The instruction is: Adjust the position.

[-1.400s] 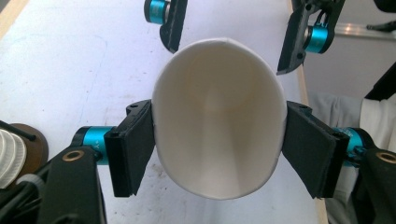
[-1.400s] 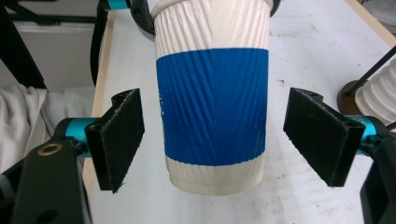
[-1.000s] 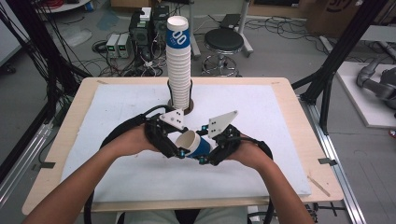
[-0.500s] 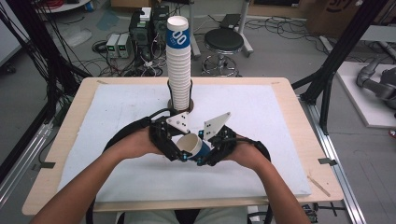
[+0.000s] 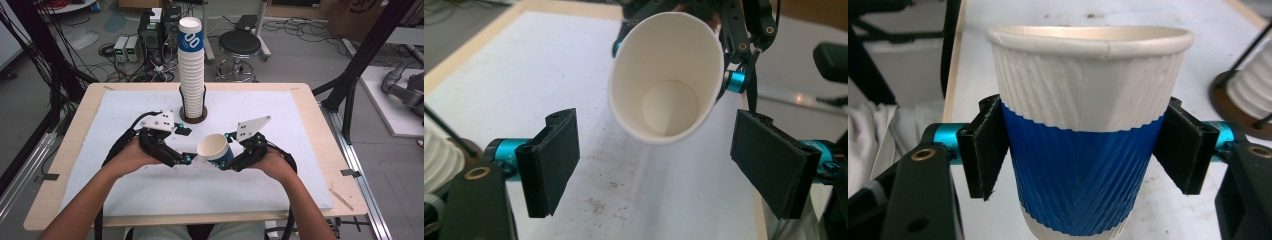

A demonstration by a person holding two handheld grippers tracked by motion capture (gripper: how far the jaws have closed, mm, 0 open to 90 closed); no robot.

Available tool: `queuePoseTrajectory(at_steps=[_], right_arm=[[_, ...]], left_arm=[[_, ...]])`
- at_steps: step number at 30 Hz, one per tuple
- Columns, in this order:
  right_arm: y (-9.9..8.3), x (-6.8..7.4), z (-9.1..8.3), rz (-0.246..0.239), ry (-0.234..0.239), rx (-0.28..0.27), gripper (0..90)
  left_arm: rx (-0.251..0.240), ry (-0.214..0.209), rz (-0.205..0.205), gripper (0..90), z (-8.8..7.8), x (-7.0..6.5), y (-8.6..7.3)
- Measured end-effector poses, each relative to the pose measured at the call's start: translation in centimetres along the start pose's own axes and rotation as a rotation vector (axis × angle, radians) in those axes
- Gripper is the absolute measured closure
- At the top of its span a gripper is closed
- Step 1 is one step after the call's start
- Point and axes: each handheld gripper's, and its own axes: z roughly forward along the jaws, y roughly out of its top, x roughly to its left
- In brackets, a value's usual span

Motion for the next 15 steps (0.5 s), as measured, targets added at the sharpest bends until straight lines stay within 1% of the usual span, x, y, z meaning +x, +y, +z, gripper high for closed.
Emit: queuePoseTrajectory(at_steps=[2, 3, 4, 5, 7, 9, 13, 15], right_arm=[[-0.4, -0.1, -0.4, 0.014, -0.014, -0.029, 28.2], [-0.5, -0.2, -0.6, 0.023, -0.022, -0.043, 28.2], [-0.7, -0.2, -0.8, 0.022, -0.031, -0.053, 28.0], [-1.0, -0.2, -1.0, 0.028, -0.039, -0.076, 28.0], [-1.4, -0.3, -1.3, 0.041, -0.058, -0.100, 27.9], [-1.7, -0.2, -1.6, 0.041, -0.077, -0.120, 27.9], [-2.4, -0.1, -2.2, 0.058, -0.118, -0.171, 27.7], [-2.8, 0.0, -2.5, 0.057, -0.141, -0.187, 27.7]], left_arm=[[-0.047, 0.022, -0.027, 19.8, -0.6, 0.2, -0.6], [-0.060, 0.031, -0.031, 19.8, -0.9, 0.3, -0.9], [-0.083, 0.046, -0.044, 19.8, -1.3, 0.4, -1.3], [-0.098, 0.055, -0.051, 19.7, -1.5, 0.5, -1.6], [-0.141, 0.071, -0.081, 19.5, -1.9, 0.8, -2.4], [-0.163, 0.088, -0.089, 18.8, -2.2, 0.9, -3.0], [-0.225, 0.127, -0.111, 18.7, -2.7, 1.1, -4.2], [-0.255, 0.145, -0.120, 18.7, -2.9, 1.2, -4.7]])
